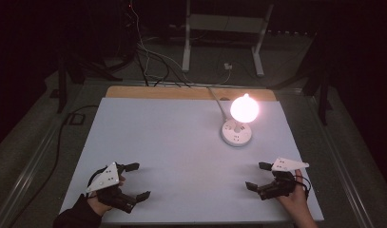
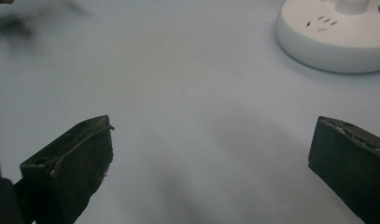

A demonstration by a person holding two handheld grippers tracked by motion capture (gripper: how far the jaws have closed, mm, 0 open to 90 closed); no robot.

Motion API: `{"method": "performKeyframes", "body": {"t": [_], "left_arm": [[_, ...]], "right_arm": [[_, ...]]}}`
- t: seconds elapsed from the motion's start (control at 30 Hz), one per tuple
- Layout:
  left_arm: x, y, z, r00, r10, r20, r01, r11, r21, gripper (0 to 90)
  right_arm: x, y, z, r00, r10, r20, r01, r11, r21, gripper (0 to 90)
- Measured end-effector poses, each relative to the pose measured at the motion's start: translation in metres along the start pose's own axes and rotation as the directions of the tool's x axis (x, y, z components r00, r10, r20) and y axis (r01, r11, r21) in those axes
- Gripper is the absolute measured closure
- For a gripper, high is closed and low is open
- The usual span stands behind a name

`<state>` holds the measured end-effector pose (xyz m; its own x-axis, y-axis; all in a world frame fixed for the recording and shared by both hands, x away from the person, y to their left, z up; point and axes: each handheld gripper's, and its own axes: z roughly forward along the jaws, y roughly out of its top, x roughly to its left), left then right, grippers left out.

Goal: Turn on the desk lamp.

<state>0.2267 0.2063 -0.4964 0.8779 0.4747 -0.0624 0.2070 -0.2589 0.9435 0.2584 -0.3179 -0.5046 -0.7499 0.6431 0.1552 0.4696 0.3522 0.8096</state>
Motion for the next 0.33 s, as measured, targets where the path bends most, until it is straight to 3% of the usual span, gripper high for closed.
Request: {"method": "performKeyframes", "body": {"t": [0.33], "left_arm": [[0.000, 0.000, 0.001, 1.0000, -0.001, 0.001, 0.001, 1.0000, 0.002, 0.4]], "right_arm": [[0.004, -0.015, -0.005, 0.9998, -0.013, 0.018, 0.012, 1.000, 0.025, 0.0]]}}
